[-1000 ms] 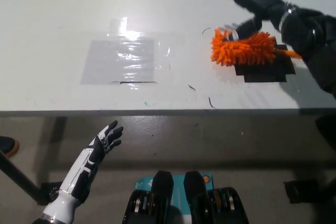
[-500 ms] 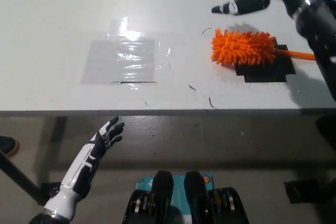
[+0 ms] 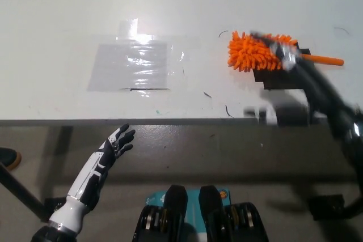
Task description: The robot uses it right hand to pick up an extended orange duster kept in the middle of the desk and presses its handle against the desk to collapse it
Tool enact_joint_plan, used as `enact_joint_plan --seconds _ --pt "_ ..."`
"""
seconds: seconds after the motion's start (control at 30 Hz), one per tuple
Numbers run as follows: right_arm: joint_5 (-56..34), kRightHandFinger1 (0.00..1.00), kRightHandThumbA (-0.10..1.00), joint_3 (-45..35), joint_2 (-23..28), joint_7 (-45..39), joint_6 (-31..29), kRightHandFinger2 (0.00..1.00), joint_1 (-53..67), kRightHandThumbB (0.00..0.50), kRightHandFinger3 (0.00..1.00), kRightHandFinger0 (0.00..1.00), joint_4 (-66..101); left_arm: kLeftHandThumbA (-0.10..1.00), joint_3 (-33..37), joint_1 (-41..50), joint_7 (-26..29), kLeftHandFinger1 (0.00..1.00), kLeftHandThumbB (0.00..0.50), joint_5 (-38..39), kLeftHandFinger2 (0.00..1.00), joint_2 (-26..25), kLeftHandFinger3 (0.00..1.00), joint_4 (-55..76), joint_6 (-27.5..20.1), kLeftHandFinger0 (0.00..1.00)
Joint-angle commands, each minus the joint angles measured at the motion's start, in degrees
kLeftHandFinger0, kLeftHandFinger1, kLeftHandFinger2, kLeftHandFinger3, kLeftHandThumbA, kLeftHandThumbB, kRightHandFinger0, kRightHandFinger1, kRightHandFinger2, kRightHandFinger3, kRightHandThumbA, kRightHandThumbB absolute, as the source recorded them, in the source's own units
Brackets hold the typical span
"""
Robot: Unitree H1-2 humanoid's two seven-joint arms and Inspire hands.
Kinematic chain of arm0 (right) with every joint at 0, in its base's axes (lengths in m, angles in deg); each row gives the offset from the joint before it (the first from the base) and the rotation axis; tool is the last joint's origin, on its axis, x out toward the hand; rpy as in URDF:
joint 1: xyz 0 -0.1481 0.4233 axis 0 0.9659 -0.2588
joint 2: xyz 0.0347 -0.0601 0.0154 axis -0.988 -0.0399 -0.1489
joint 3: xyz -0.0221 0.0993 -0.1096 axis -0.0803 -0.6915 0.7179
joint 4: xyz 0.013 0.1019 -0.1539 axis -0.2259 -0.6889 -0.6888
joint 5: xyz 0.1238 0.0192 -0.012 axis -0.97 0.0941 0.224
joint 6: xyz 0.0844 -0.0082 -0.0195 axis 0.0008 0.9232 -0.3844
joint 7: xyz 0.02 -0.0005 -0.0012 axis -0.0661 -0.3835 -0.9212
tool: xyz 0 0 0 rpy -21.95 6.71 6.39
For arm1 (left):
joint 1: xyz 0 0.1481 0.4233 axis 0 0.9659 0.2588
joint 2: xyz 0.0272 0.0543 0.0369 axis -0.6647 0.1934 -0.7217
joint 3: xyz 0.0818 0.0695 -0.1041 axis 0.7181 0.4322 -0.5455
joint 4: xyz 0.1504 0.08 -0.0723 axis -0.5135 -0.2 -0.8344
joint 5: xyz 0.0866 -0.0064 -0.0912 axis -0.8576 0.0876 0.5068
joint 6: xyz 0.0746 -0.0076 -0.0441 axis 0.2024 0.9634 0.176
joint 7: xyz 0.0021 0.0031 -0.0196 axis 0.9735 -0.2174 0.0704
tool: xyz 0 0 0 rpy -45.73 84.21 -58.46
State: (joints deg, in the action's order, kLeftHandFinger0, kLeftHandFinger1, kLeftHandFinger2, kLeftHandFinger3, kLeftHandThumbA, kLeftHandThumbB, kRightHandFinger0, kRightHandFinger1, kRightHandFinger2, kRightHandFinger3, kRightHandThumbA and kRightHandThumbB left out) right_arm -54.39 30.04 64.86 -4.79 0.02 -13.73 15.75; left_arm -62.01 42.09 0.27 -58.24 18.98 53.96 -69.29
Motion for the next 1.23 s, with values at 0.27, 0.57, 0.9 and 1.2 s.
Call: enact_joint_plan --seconds 0.27,0.57,0.9,1.2 --pt "-33.92 1.00 1.00 -5.62 -7.80 5.48 -9.83 1.00 16.86 0.401 1.00 1.00 24.85 1.00 0.15 -5.90 -0.39 1.00 0.196 -1.51 1.00 -0.81 1.00 1.28 -0.15 1.00" --pt "-25.78 1.00 1.00 -9.48 -12.30 1.67 -4.59 1.00 14.73 0.196 1.00 1.00 -1.27 1.00 0.59 -3.24 -0.32 1.00 0.213 -1.76 1.00 -0.18 1.00 2.72 0.13 1.00" --pt "-20.14 1.00 1.00 -8.29 -11.41 0.14 -2.30 1.00 13.75 0.252 1.00 1.00 -9.57 1.00 1.14 -1.34 -0.38 1.00 0.225 -2.26 1.00 -0.18 1.00 4.01 0.70 1.00" --pt "-19.69 1.00 1.00 -6.45 -9.68 -2.05 -1.52 1.00 13.67 0.272 1.00 1.00 -11.84 1.00 1.83 -1.03 -0.36 1.00 0.245 -3.08 1.00 -0.28 1.00 3.12 -0.18 1.00"
